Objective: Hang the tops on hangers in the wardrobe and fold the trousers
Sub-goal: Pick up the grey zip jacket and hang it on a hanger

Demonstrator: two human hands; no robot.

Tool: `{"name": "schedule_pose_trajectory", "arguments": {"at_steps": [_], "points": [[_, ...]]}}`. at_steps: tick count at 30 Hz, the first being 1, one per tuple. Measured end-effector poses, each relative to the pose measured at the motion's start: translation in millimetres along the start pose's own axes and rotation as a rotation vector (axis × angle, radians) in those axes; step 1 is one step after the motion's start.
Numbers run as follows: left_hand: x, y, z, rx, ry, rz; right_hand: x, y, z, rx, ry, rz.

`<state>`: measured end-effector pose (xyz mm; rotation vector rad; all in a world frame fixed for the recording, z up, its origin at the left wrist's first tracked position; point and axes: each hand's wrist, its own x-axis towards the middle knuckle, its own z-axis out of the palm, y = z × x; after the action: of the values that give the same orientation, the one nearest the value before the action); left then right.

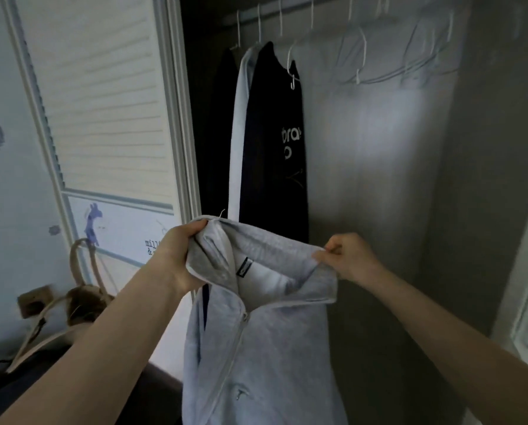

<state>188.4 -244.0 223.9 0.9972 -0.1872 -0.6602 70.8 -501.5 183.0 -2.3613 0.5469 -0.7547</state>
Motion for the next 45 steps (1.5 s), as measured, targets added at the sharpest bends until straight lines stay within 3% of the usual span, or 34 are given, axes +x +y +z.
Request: {"name": "schedule_pose_trajectory", "arguments": {"at_steps": [8,17,21,24,31,37,45], "points": [[26,24,14,0.068,-0.130,0.053,50,-72,-29,0.219,-0.028,0.070],[64,52,6,0.377,-0.032,0.111,155,-165,-74,0.219,0.293,-0.159],[84,61,1,0.447,-0.012,0.186,216,-188,-90,0.354,0.343,-0.141],[100,72,6,0.443,-0.014,0.221,256,-200,-105,0.303,0.416,-0.132],[139,98,30,0.360,-0.022,0.314,316,-220,-137,0.381,0.285,-0.105],[163,108,45,0.390,-0.042,0.359,357,-225,-139,0.420,0.212,0.077],[176,113,42,0.418,-0.018,0.385,389,-227,-128,0.465,0.350,-0.148]]}}
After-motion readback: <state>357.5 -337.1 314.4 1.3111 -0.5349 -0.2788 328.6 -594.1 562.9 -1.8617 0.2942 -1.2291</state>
